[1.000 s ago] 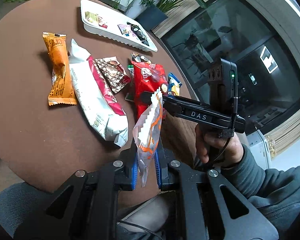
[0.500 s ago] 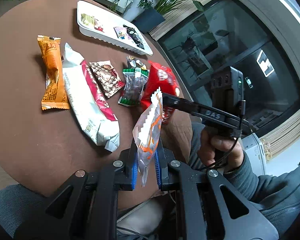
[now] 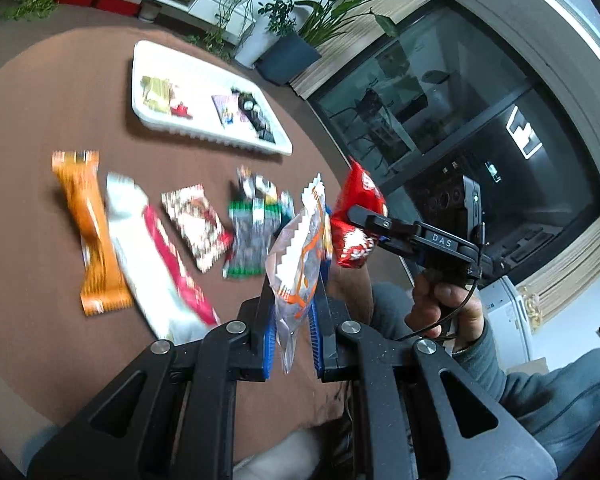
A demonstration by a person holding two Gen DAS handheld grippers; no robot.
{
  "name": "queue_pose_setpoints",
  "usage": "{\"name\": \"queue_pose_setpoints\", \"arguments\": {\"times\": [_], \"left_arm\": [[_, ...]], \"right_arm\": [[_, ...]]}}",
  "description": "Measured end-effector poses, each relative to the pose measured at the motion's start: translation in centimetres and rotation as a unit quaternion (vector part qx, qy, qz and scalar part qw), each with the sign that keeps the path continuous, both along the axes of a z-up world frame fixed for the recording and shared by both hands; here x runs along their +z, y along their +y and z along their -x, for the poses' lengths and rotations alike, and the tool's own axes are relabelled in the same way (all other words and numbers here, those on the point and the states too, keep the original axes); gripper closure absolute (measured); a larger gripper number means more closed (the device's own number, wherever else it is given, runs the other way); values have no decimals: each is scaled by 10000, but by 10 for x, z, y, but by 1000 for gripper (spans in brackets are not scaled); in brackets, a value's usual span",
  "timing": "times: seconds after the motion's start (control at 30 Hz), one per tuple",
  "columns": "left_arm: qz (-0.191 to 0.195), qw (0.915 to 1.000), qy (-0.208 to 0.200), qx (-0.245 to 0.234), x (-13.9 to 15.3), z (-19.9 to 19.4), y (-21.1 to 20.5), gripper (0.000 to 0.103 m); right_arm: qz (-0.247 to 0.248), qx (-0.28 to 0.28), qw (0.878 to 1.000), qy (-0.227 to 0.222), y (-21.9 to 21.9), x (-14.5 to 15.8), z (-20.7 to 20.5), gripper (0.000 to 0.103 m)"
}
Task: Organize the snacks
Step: 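Carry both packets into the white tray and open both tools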
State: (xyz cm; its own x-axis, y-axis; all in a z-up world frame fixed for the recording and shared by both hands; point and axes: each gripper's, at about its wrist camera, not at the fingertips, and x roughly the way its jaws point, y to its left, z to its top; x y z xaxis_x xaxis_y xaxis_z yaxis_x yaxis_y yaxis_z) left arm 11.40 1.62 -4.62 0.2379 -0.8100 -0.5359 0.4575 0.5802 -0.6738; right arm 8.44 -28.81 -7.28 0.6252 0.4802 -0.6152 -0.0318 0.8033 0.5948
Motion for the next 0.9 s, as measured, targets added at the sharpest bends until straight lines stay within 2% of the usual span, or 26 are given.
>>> {"name": "queue_pose_setpoints", "arguments": {"times": [0.2, 0.4, 0.63, 0.9], "left_arm": [[-46, 9999, 21, 104, 20, -60, -4, 91], [-113, 9996, 163, 189, 37, -138, -12, 91], [-447, 9977, 473, 196, 29, -216, -36, 91], [-815, 9937, 768, 57, 2, -277, -66, 91]], "right_arm": [[44, -527, 9983, -247, -53, 32, -16, 75], [244, -689, 9964, -435, -77, 63, -53, 75], [425, -258, 9979, -416, -56, 78, -126, 75], [695, 370, 9969, 55, -11, 55, -210, 75]]}}
